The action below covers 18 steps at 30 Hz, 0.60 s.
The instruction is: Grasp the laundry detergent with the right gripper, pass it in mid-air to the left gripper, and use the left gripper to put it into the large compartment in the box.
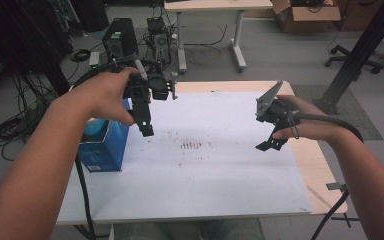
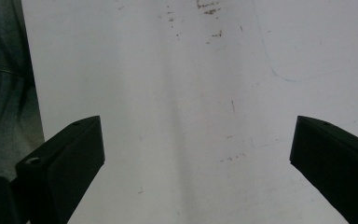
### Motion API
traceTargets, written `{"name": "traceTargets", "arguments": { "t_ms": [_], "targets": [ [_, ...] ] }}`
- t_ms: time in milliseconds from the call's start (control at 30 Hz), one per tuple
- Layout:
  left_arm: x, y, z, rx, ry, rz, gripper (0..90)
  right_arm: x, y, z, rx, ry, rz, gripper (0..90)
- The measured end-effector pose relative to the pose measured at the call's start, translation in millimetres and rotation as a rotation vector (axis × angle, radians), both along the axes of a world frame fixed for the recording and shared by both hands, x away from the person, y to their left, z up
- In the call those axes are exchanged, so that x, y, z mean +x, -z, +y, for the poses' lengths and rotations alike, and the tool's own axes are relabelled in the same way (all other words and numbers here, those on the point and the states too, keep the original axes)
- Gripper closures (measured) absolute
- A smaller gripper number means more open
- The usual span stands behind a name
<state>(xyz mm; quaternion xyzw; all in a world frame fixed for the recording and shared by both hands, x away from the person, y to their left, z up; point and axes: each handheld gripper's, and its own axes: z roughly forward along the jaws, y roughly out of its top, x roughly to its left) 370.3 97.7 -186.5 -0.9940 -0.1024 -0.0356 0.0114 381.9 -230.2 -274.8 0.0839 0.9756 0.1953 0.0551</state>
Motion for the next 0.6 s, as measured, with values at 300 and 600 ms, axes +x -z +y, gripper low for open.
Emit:
{"name": "traceTargets", "arguments": {
  "t_ms": [300, 600],
  "targets": [
    [3.2, 6.8, -0.5, 0.011, 0.008, 0.017, 0.2, 3.9, 3.0, 3.7, -0.013, -0.004, 0.013, 3.4],
    [3.0, 6.8, 2.0, 0.002, 0.004, 0.017, 0.2, 3.6, 1.7, 6.2, -0.012, -0.01, 0.009, 3.5]
  ]
}}
